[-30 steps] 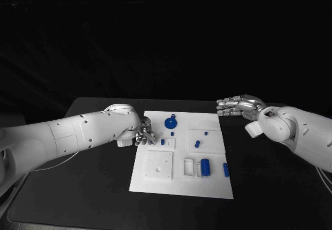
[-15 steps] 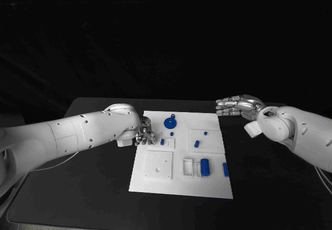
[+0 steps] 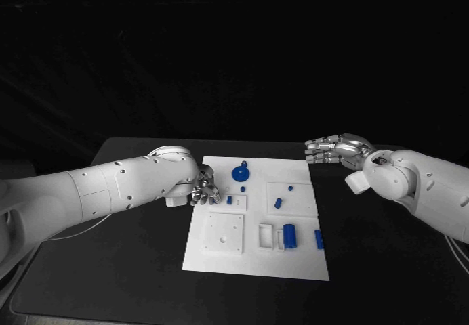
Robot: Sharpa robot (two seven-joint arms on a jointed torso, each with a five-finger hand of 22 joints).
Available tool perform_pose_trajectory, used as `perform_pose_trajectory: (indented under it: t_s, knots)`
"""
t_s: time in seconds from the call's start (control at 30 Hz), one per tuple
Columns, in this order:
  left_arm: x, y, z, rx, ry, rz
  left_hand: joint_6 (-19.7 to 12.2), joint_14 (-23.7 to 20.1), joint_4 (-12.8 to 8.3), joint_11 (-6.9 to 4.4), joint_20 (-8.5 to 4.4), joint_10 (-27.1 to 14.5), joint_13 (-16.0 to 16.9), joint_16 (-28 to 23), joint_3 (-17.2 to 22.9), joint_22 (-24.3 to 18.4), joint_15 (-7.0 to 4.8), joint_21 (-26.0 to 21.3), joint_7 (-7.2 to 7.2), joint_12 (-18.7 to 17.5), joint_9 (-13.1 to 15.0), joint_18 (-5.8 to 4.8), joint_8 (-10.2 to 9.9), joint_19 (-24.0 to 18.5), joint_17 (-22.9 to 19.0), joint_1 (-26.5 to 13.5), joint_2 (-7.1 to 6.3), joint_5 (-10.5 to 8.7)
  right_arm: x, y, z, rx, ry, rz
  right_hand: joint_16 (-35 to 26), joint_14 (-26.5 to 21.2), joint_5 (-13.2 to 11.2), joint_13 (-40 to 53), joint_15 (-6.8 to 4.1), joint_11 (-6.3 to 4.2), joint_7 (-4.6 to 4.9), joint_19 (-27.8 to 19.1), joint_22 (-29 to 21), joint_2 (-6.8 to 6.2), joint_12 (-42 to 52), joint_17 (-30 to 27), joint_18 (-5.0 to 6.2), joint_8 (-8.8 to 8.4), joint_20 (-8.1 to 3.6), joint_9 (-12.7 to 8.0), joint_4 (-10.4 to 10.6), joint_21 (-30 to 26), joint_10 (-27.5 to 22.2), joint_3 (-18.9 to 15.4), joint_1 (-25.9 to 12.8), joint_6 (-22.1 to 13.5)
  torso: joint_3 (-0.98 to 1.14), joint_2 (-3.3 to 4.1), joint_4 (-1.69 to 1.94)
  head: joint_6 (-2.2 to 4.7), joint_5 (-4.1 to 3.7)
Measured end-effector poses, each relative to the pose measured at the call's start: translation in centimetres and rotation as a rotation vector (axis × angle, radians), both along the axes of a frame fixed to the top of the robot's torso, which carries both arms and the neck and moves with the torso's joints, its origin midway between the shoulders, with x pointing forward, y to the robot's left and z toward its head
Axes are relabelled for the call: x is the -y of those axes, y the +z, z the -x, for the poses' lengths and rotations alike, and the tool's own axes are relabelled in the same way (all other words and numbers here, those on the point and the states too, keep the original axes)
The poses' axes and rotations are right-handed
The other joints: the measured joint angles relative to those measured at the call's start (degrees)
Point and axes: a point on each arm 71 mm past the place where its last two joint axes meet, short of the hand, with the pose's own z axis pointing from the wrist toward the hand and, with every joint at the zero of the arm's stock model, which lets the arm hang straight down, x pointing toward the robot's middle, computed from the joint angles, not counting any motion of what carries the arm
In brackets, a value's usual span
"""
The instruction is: Assemble the parts on the task board
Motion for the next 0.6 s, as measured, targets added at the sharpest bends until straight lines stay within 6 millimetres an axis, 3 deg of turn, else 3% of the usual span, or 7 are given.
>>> perform_pose_trajectory:
  t_s: [0.47, 0.6]
  knots:
    - [0.20, 0.01, -0.01, 0.000, -0.001, -0.003, 0.0, 0.0, 0.0, -0.02, 0.00, 0.0, 0.2, 0.1, 0.0, 0.0, 0.00, 0.4, 0.00, 0.0, 0.5, 0.01, 0.0, 0.0, 0.0, -0.3, 0.32, 0.57, -0.03, 0.00, 0.01, 0.000, 0.001, 0.001, 0.0, 0.0, 0.0, 0.0, 0.00, 0.00, 0.00, 0.0, 0.0, 0.00, 0.0, 0.0, 0.00, 0.00, 0.00, 0.0, 0.0, 0.0, 0.0, 0.0, 0.0, 0.0, 0.01, 0.01, -0.03, -0.04, -0.18]
    - [0.35, -0.08, 0.04, -0.003, -0.001, -0.003, 0.0, 0.0, 0.0, -0.02, 0.00, 0.0, 0.2, 0.1, 0.0, 0.0, 0.00, 0.4, 0.00, 0.0, 0.9, 0.01, 0.1, 0.0, 0.0, -1.1, 1.05, 0.60, -0.05, 0.01, 0.02, 0.000, 0.002, 0.001, 0.0, 0.0, 0.0, 0.0, 0.00, 0.00, 0.00, 0.0, 0.0, 0.00, 0.0, 0.0, 0.00, 0.00, 0.00, 0.0, 0.0, 0.0, 0.0, 0.0, 0.0, 0.0, 0.02, 0.01, 0.00, -0.07, -0.25]
